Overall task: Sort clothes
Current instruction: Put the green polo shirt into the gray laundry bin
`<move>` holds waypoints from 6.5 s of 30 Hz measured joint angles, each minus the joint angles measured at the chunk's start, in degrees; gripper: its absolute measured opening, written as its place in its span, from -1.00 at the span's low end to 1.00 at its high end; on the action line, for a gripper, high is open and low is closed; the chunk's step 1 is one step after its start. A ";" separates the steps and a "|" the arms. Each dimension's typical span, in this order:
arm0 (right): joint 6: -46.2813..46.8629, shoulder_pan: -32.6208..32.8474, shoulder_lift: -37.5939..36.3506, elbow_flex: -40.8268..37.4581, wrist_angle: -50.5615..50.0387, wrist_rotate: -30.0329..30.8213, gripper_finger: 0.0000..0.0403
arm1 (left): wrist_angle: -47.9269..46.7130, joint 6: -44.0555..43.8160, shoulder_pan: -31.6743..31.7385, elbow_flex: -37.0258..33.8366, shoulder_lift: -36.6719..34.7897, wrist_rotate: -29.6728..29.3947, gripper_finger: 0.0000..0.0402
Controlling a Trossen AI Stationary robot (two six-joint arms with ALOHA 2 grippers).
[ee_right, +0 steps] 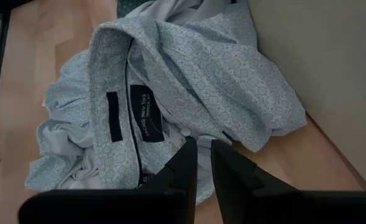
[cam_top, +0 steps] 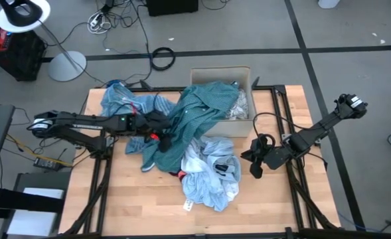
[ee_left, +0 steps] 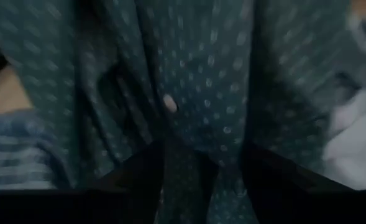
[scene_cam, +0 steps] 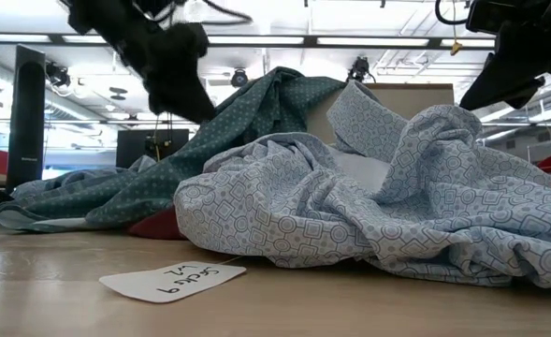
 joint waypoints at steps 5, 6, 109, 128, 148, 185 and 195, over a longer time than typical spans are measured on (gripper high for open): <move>-0.11 -0.63 0.01 0.00 0.17 0.00 -0.76 | 2.13 0.44 0.00 0.04 7.27 -1.95 0.04; -0.18 -0.63 0.02 0.00 0.16 0.00 -0.76 | 2.44 0.58 0.00 0.04 8.65 -2.41 0.04; -6.96 -3.25 -0.02 -0.04 3.74 -0.63 -0.81 | -5.73 14.91 12.87 52.02 40.71 8.35 -0.40; -6.48 -3.23 -0.01 -0.04 3.20 -2.02 -0.81 | -24.82 19.63 12.26 51.51 23.05 8.61 -0.37; -5.70 -3.19 0.43 -0.04 3.90 -2.03 -0.81 | 16.61 8.73 9.25 -4.17 -1.73 7.43 -0.37; -8.51 -4.26 0.44 -0.04 5.48 -1.33 -0.81 | 41.51 9.22 12.02 -7.77 7.63 6.89 -0.99; -9.05 -4.32 0.42 -0.04 6.15 -1.33 -0.81 | 41.36 16.46 12.02 7.29 6.38 7.42 -1.00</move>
